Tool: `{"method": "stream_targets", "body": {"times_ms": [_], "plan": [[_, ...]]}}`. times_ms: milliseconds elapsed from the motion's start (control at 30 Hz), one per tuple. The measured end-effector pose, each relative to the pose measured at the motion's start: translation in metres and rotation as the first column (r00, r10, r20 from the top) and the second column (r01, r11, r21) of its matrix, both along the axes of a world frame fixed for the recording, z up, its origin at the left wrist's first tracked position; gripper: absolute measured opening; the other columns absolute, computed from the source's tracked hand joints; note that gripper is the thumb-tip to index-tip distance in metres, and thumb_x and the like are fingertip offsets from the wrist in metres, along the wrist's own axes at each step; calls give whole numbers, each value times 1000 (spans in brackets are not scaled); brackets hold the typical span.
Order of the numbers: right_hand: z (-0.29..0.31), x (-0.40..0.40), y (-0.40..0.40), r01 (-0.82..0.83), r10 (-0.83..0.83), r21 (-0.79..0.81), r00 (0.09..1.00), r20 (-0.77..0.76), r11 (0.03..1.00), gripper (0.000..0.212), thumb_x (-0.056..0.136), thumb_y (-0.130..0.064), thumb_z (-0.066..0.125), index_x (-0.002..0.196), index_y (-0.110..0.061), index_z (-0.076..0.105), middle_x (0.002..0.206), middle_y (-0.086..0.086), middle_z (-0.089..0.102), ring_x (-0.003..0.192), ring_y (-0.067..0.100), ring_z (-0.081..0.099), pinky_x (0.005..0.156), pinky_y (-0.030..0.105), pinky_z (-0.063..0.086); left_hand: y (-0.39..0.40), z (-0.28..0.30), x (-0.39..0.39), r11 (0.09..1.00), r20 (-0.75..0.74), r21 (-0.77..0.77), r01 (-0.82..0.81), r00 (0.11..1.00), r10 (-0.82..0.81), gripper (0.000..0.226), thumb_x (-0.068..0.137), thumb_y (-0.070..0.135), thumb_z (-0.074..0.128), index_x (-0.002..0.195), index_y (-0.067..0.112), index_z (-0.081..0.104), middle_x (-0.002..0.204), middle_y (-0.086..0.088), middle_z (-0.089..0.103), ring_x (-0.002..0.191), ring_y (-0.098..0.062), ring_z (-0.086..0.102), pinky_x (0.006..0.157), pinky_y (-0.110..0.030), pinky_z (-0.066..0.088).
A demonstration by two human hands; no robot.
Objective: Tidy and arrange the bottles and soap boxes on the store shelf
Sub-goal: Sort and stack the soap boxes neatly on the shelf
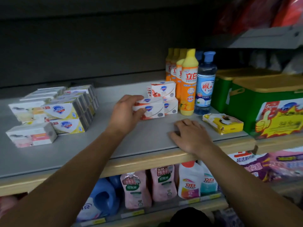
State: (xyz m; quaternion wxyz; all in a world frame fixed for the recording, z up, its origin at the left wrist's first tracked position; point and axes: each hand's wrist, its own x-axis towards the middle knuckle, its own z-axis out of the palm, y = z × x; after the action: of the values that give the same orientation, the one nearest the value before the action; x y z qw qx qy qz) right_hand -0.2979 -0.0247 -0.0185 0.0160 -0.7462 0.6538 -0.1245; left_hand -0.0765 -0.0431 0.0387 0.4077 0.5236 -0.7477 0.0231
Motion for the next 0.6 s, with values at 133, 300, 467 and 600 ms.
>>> {"method": "stream_targets", "body": {"times_ms": [133,300,467,600], "plan": [[0,-1,2,-3,3,-6,1000,19,1000,58,94,-59,31,138,-24,45,138,3,47,129,27,38,107,43,29,-37,17,-39,998,5,-46,-38,999,38,40,86,21,69,125,17,64,121,-7,62,107,-21,58,95,-21,38],[-1,-2,0,-6,7,-17,999,44,1000,59,92,-59,30,137,-24,47,136,3,47,128,27,38,107,44,29,-74,18,-68,993,39,-43,-106,993,108,42,88,24,67,129,19,61,127,-6,59,114,-24,54,100,-33,44],[-2,-2,1,-9,11,-33,999,53,999,58,91,-57,30,136,-24,47,133,2,47,126,27,39,108,44,28,-86,-6,-72,964,177,-143,-226,952,249,38,93,28,58,130,24,60,138,-3,51,125,-28,39,99,-41,42],[-1,-2,1,-15,17,-27,998,58,1000,58,91,-56,29,135,-23,47,132,3,47,125,27,39,107,44,29,-95,-3,-73,957,219,-173,-232,938,267,39,93,32,58,130,23,60,132,-5,54,118,-28,41,97,-39,39]]}}
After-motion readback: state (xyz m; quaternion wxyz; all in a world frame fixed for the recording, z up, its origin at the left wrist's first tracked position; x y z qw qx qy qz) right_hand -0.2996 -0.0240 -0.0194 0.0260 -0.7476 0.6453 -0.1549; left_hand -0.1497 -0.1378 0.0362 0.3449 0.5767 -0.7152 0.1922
